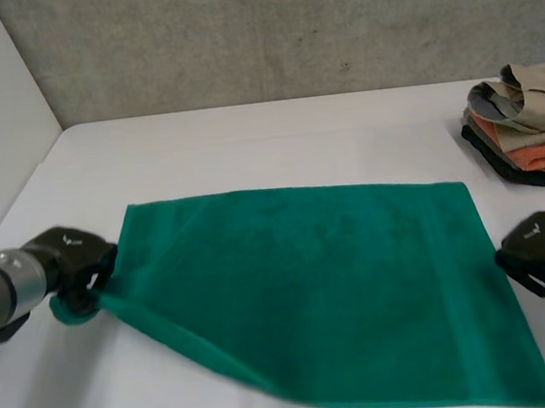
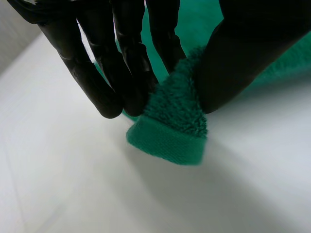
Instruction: Fold the laundry.
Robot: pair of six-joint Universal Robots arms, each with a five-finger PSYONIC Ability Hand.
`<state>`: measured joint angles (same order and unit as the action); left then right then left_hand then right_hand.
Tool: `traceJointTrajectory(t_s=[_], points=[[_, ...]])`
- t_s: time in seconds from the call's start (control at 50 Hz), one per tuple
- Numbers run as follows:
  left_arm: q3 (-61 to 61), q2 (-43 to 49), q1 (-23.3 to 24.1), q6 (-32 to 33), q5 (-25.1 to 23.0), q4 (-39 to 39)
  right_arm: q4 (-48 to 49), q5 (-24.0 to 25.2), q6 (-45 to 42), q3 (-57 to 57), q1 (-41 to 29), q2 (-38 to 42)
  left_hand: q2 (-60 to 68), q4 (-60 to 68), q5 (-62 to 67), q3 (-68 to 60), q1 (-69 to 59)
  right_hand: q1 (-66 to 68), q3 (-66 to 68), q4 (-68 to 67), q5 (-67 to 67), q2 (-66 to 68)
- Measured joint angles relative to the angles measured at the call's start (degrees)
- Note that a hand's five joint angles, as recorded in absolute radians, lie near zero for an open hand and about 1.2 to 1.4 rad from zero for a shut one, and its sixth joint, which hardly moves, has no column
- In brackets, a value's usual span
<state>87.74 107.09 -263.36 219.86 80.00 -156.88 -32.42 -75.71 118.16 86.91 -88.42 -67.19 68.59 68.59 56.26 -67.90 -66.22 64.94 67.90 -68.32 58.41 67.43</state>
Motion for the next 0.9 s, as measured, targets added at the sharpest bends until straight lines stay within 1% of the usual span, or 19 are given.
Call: traceJointTrajectory(t_s=[0.06,0.14,0.2,0.3,0.32,0.36,0.38,0.4,0.42,0.46,0.5,0.58,0.6,0.66,0.72,0.8,0.9], points=[[-5.62,2.67,1.2,-0.38,-0.04,-2.96,4.55,-0.63,4.08,-4.23,-2.91,1.42,0.0,0.0,0.0,0.0,0.0,0.0,0.0,0.0,0.01,0.0],[-16.25,5.42,2.79,-3.18,0.93,-8.68,11.72,-2.08,11.06,-12.94,-6.28,3.08,0.0,0.01,0.0,0.0,0.0,0.0,0.0,0.0,0.01,0.0],[-27.05,6.86,3.97,-7.55,2.17,-15.16,18.95,-4.56,18.15,-22.49,-8.58,4.05,0.0,0.03,0.0,0.0,0.0,0.0,0.0,-0.01,0.01,0.0],[-40.62,8.2,5.44,-14.81,3.77,-24.13,28.6,-8.93,28.32,-33.9,-10.96,4.13,0.0,0.04,0.0,0.0,0.0,-0.06,-0.2,0.08,-0.09,-0.18],[-42.04,8.38,5.69,-15.62,3.95,-24.98,29.66,-9.49,29.67,-35.01,-11.29,4.02,0.0,0.04,0.0,0.0,0.0,-0.39,-1.18,1.26,-1.3,-1.31],[-44.65,8.85,6.35,-17.1,4.29,-26.4,31.54,-10.85,32.79,-36.92,-12.21,3.53,0.0,0.05,0.0,0.0,0.0,-9.05,-11.59,11.78,-11.4,-11.5],[-45.06,8.98,6.52,-17.34,4.39,-26.62,31.68,-11.14,33.49,-37.07,-12.48,3.33,0.0,0.05,0.0,0.0,0.0,-14.98,-17.62,17.73,-18.15,-17.63],[-45.26,9.22,6.79,-17.55,4.54,-26.82,31.54,-11.57,34.42,-36.9,-12.97,2.97,0.0,0.05,0.0,0.0,0.0,-25.61,-28.08,27.47,-28.15,-28.2],[-45.0,9.38,6.93,-17.55,4.64,-26.84,31.04,-11.87,34.97,-36.38,-13.38,2.64,0.0,0.05,0.0,0.0,0.0,-30.49,-32.91,33.21,-33.47,-32.9],[-43.68,9.56,6.99,-17.3,4.8,-26.77,29.28,-12.25,35.61,-34.53,-14.12,1.93,0.0,0.05,0.0,0.0,0.0,-37.18,-39.91,40.16,-41.34,-39.72],[-41.63,9.7,6.84,-16.88,4.87,-26.65,26.84,-12.46,35.89,-31.68,-14.86,1.15,0.0,0.15,0.0,0.0,0.0,-40.38,-42.94,43.73,-44.91,-42.69],[-36.18,10.17,5.53,-16.16,4.85,-27.96,21.14,-12.31,36.6,-21.86,-17.21,-0.81,0.09,0.19,0.0,-0.14,0.0,-42.01,-44.33,46.01,-47.51,-43.15],[-35.87,10.2,5.42,-16.13,4.85,-28.12,20.84,-12.27,36.69,-21.15,-17.42,-0.95,0.09,0.19,0.0,-0.14,0.0,-42.02,-44.37,46.04,-47.65,-43.15],[-32.66,10.44,4.3,-15.96,4.73,-30.28,18.55,-11.59,38.68,-12.39,-21.06,-1.96,0.1,0.2,0.0,-0.14,0.0,-42.01,-44.39,46.03,-47.48,-43.15],[-31.51,10.19,3.9,-15.99,4.65,-31.33,18.16,-10.73,41.34,-7.68,-25.13,-1.8,0.1,0.2,0.0,-0.14,0.0,-41.7,-44.28,45.63,-45.86,-43.07],[-31.06,9.19,3.97,-16.11,4.5,-31.68,18.63,-9.23,45.16,-5.36,-31.94,0.23,0.1,0.2,0.0,-0.14,0.0,-41.7,-44.28,45.2,-44.25,-43.04],[-30.76,7.72,4.28,-16.35,4.26,-31.51,20.46,-8.16,48.02,-8.12,-39.98,5.0,0.1,0.2,0.0,-0.14,0.0,-39.6,-43.42,42.99,-42.4,-43.0]])
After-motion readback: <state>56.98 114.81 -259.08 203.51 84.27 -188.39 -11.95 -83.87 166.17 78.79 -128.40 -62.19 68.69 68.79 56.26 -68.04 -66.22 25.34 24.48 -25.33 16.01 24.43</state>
